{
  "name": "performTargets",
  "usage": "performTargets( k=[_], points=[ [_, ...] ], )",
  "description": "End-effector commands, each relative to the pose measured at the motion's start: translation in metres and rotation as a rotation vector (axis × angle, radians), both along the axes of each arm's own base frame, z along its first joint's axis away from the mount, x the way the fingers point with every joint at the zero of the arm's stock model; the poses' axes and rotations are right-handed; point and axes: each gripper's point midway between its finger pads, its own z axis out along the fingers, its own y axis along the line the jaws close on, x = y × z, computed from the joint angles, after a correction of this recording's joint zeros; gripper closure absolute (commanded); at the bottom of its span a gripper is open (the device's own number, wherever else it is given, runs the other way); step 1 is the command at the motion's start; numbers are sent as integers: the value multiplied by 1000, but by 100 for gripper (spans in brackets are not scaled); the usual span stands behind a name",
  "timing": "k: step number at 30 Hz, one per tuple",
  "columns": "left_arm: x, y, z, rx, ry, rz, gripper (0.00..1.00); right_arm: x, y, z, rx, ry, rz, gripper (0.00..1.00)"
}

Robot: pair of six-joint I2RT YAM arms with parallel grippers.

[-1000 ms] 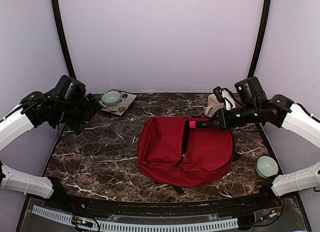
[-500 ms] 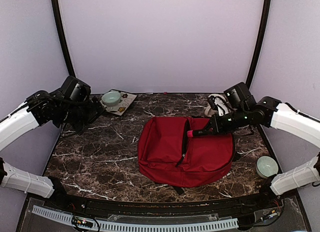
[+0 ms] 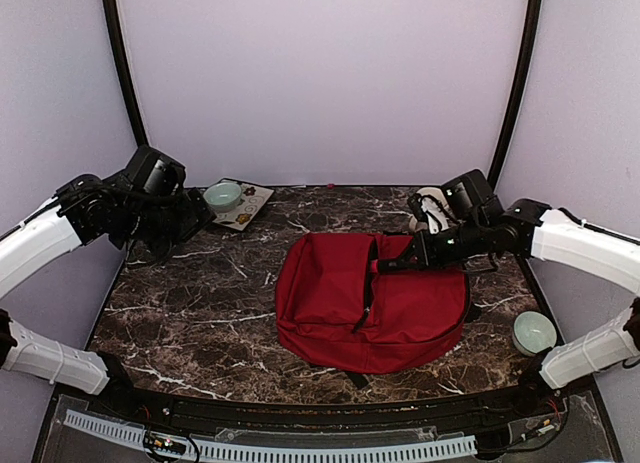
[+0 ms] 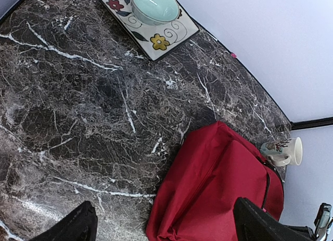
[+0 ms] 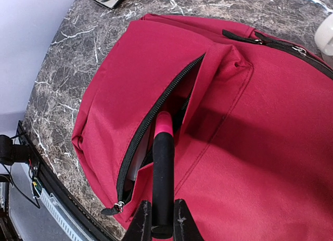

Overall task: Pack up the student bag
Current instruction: Place the pen in the lower front pocket of the bag.

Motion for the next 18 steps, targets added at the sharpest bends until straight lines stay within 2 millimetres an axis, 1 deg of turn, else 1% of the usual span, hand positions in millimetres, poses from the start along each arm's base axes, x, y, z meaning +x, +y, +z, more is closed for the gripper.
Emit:
performTargets(
  k=[1, 6, 9, 15, 18],
  points=[
    [4, -3, 9, 12, -7, -24, 7, 11, 11, 1, 54, -37, 22, 100],
    [6, -5, 8, 18, -3, -28, 7, 14, 23, 8, 138, -85, 68, 100],
    [6, -5, 7, 23, 0, -29, 7, 18, 25, 9, 176, -131, 82, 100],
    [11, -5, 7, 37, -4, -23, 7, 28, 24, 1, 208, -190, 93, 100],
    [15, -7, 10, 53, -10, -32, 7, 29, 26, -4, 222, -225, 121, 100]
  ],
)
